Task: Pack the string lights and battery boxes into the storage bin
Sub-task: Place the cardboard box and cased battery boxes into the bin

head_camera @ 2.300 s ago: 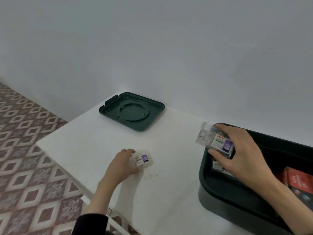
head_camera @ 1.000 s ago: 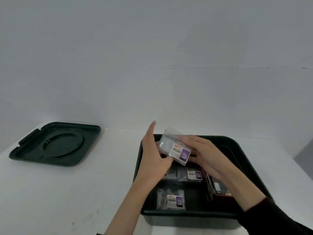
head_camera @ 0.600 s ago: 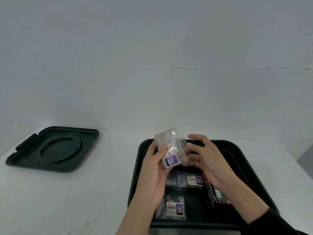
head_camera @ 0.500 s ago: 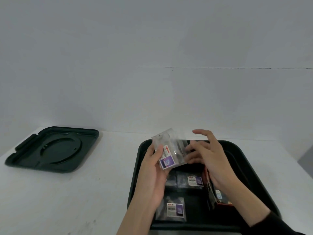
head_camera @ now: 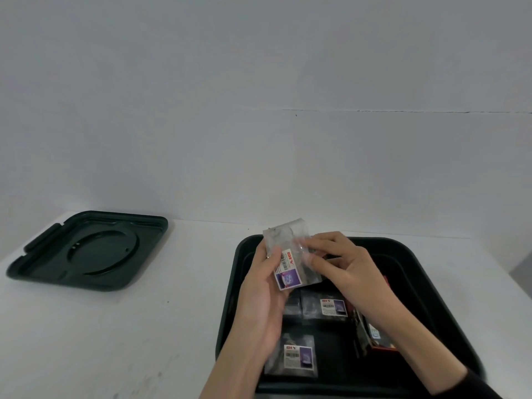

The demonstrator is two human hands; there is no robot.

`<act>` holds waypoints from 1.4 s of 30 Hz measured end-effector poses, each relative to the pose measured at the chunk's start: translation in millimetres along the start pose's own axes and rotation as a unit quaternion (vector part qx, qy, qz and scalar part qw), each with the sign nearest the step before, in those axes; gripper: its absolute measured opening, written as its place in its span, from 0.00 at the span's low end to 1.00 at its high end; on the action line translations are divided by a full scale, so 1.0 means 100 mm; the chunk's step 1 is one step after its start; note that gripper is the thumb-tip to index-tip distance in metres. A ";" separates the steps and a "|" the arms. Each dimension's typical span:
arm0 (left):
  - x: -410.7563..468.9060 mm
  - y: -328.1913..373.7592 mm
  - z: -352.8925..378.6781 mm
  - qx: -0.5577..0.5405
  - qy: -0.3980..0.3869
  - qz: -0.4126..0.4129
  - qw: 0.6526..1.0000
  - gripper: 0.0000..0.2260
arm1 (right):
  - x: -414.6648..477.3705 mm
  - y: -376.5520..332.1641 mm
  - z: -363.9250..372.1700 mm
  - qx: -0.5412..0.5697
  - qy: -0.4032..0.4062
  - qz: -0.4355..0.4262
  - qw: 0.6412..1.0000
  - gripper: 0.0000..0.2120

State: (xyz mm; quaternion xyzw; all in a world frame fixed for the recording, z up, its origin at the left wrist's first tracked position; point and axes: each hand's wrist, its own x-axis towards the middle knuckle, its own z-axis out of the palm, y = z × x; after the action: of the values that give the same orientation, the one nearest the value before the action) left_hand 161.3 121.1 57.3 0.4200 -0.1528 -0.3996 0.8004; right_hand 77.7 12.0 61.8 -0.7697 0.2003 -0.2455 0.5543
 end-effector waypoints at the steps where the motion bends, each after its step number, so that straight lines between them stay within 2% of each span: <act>1: 0.00 0.00 0.00 0.002 -0.006 0.002 1.000 0.20 | 0.00 -0.01 0.01 0.006 -0.009 0.012 1.000 0.11; 3: 0.00 0.01 0.01 0.007 -0.010 0.005 1.000 0.20 | 0.00 -0.02 0.01 -0.006 -0.019 0.029 0.999 0.13; 6: -0.01 -0.01 0.03 0.000 -0.006 0.017 1.000 0.19 | 0.00 -0.01 0.00 0.002 -0.004 0.031 1.000 0.10; 11: 0.01 0.00 0.02 -0.008 0.021 0.018 1.000 0.16 | 0.00 -0.04 -0.04 0.129 0.075 0.017 0.989 0.15; 17: 0.02 -0.03 0.01 0.010 0.035 0.022 0.999 0.18 | 0.01 -0.01 -0.07 0.104 0.137 0.018 0.985 0.11; 20: 0.03 -0.04 0.01 0.006 0.040 0.022 0.999 0.17 | -0.02 0.02 -0.03 0.014 0.169 -0.041 0.985 0.11; 23: 0.02 -0.04 0.01 0.002 0.038 0.022 0.999 0.20 | -0.04 0.06 0.05 -0.170 0.196 -0.186 0.948 0.10; 25: 0.02 -0.04 0.01 0.002 0.039 0.026 0.999 0.21 | -0.04 0.12 0.07 -0.225 0.189 -0.243 0.925 0.08; 30: 0.02 -0.05 0.01 0.008 0.047 0.024 0.999 0.17 | -0.04 0.15 0.08 -0.258 0.150 -0.264 0.917 0.09; 34: 0.02 -0.05 0.00 0.024 0.049 0.026 0.998 0.16 | -0.05 0.15 0.08 -0.241 0.131 -0.259 0.926 0.08; 42: 0.04 -0.04 -0.02 0.010 0.057 0.025 0.998 0.17 | -0.06 0.09 0.09 -0.157 0.094 -0.225 0.957 0.13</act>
State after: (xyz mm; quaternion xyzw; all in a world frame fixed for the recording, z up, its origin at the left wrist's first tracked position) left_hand 162.6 118.2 52.3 0.4456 -0.1214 -0.3534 0.8135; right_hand 78.1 19.7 50.0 -0.8457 0.1094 -0.4006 0.3352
